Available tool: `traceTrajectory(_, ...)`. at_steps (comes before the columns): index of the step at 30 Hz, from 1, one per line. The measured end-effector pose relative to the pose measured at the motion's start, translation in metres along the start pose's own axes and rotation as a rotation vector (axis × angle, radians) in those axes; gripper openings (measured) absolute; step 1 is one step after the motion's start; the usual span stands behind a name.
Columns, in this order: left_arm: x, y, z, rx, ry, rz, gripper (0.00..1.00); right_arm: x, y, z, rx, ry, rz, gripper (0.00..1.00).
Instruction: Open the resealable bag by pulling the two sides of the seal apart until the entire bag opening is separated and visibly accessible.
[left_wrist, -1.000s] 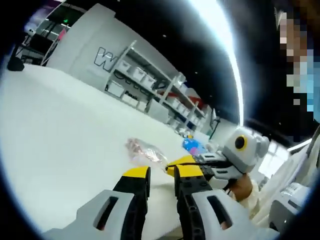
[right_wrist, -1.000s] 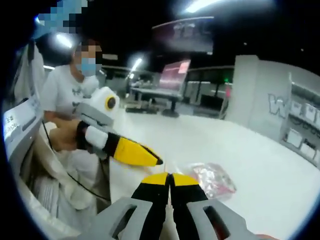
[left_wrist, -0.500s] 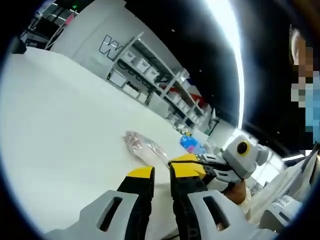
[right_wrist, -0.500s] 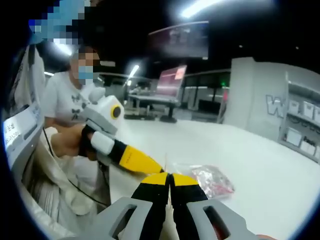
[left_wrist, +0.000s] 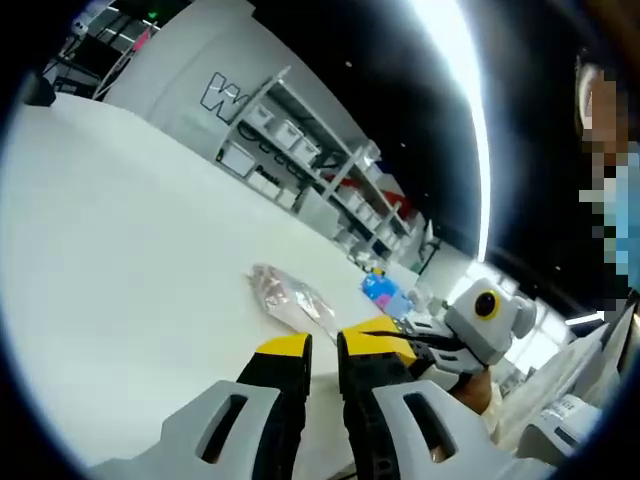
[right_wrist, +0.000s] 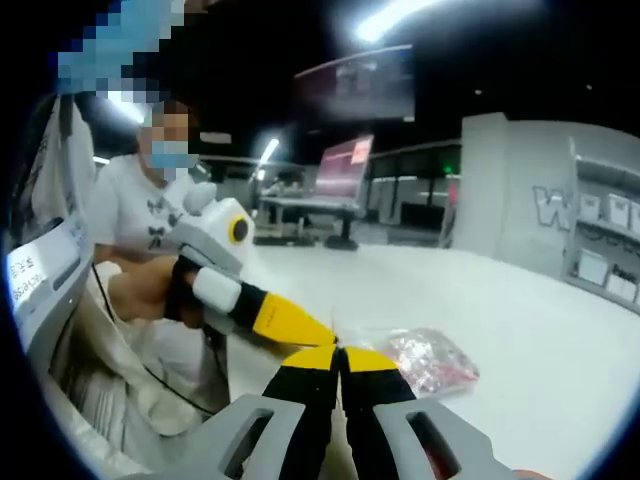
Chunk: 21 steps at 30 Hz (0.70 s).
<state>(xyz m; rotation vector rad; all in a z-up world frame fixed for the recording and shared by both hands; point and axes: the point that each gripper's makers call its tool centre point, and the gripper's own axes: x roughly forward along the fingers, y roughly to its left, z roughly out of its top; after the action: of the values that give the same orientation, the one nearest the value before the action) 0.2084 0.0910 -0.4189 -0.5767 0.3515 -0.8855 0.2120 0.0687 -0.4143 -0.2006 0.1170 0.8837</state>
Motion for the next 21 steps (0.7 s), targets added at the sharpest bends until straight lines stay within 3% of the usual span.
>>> traceTrajectory(3, 0.0002, -0.0012, -0.0015, -0.018, -0.018, -0.017, 0.02, -0.0001, -0.0002, -0.0009, 0.017, -0.004, 0.002, 0.0)
traceTrajectory(4, 0.0004, -0.0045, 0.0013, -0.047, -0.035, -0.042, 0.02, -0.0003, -0.0004, -0.0008, 0.018, -0.006, 0.001, 0.0)
traceTrajectory(21, 0.0007, -0.0087, 0.0014, -0.041, -0.019, -0.033, 0.01, -0.0016, -0.0001, 0.0012, 0.022, -0.021, 0.002, 0.0)
